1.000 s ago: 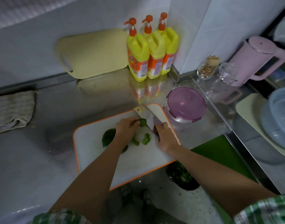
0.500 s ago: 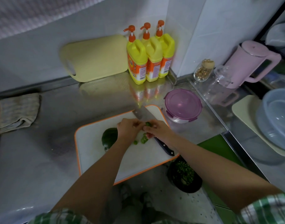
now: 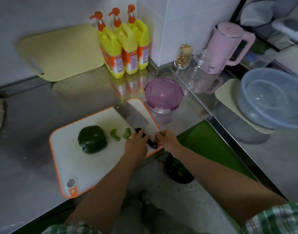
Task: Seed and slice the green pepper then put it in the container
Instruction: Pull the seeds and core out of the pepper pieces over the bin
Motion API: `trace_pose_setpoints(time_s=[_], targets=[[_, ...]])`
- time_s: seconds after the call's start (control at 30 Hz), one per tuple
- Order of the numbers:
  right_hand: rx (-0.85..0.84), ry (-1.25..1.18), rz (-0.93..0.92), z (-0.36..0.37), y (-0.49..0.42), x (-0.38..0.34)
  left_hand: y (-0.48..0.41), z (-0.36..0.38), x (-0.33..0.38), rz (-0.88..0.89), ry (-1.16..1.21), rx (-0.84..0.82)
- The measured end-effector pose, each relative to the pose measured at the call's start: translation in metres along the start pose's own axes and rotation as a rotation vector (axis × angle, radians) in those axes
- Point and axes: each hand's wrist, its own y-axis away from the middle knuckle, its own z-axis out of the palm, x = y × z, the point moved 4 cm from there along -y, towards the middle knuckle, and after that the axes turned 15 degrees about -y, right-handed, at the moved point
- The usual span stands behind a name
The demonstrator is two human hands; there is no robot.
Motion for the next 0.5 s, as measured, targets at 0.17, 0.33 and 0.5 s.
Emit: trace_pose_setpoints(time_s=[0.17, 0.33, 0.5], targets=[[-0.109, -0.133, 0.014, 0.02, 0.025, 0.0, 0.004, 0.011, -0.003, -0.041, -0.036, -0.001], [0.077, -0.073, 0.04, -0.018, 0.029, 0.014, 0.006, -0.012, 0.018, -0.091, -0.05, 0.075], [0.341, -0.017, 0.152, -0.098, 0.057, 0.043, 0.0, -0.026, 0.066, 0.042, 0.026, 0.118]])
